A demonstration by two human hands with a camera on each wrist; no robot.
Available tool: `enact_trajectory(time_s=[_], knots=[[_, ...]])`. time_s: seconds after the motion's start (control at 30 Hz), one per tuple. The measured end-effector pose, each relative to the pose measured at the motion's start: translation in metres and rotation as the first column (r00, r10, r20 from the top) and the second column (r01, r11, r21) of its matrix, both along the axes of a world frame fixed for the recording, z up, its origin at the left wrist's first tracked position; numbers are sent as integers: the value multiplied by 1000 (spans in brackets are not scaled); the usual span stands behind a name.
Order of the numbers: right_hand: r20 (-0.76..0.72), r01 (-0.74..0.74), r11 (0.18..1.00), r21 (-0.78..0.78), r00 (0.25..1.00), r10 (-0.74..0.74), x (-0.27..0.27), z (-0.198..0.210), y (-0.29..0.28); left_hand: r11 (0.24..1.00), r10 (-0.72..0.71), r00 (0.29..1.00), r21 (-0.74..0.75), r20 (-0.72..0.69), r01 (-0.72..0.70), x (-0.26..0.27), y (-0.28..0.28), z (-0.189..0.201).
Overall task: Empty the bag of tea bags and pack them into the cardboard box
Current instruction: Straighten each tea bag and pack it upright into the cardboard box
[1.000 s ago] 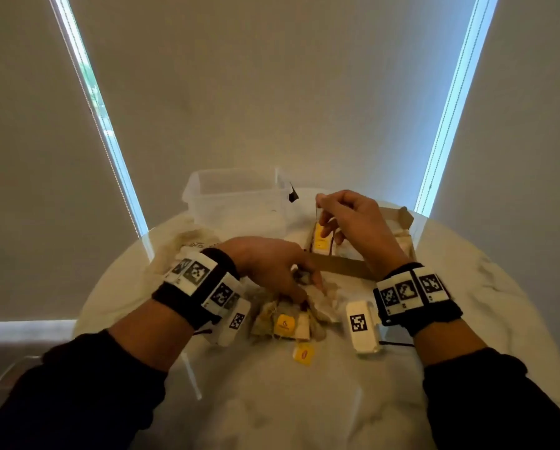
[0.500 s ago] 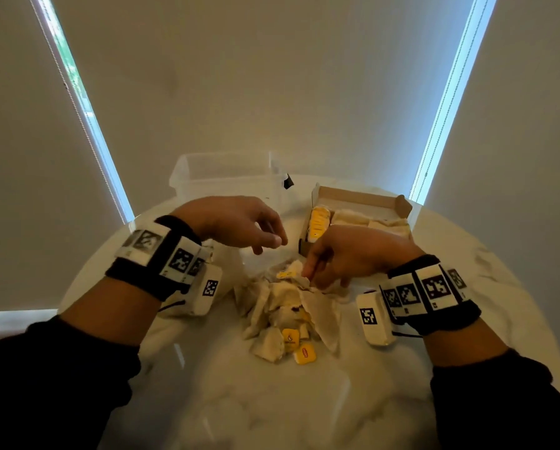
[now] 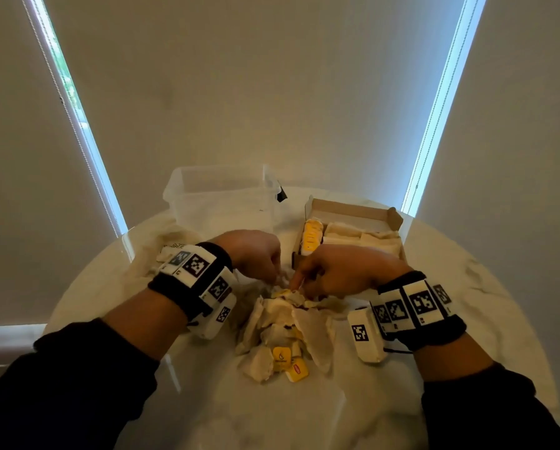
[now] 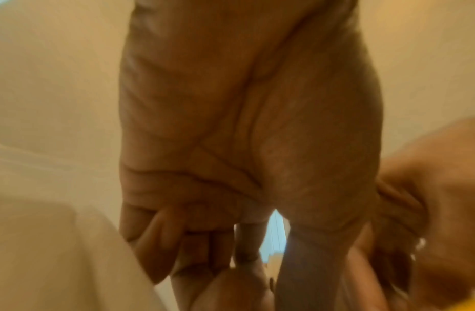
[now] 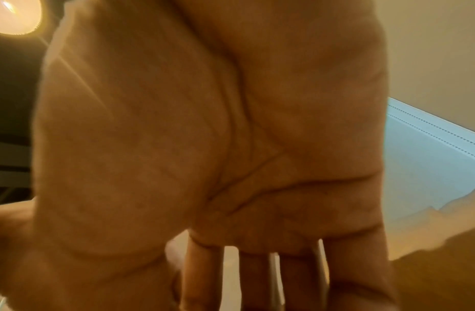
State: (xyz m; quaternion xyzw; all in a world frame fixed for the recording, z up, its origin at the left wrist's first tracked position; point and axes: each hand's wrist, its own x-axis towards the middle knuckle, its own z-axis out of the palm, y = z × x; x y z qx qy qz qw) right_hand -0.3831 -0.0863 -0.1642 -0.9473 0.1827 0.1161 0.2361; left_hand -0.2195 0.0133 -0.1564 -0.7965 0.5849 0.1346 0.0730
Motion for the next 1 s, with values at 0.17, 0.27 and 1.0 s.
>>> enact_trajectory(time_s=[0.17,0.27,1.0], knots=[[238,111,994,1,965,-108,-14,14,-2,974,-48,980,-226,-194,3,15,23,35],[512,269,957,109,810,-286,-12,15,-7,939,-110,927,-344,-358,-22,19,33,44],[435,47,515,856,473,-766,9,1,-4,568,-308,470,-556,-827,-607,23,25,-14]])
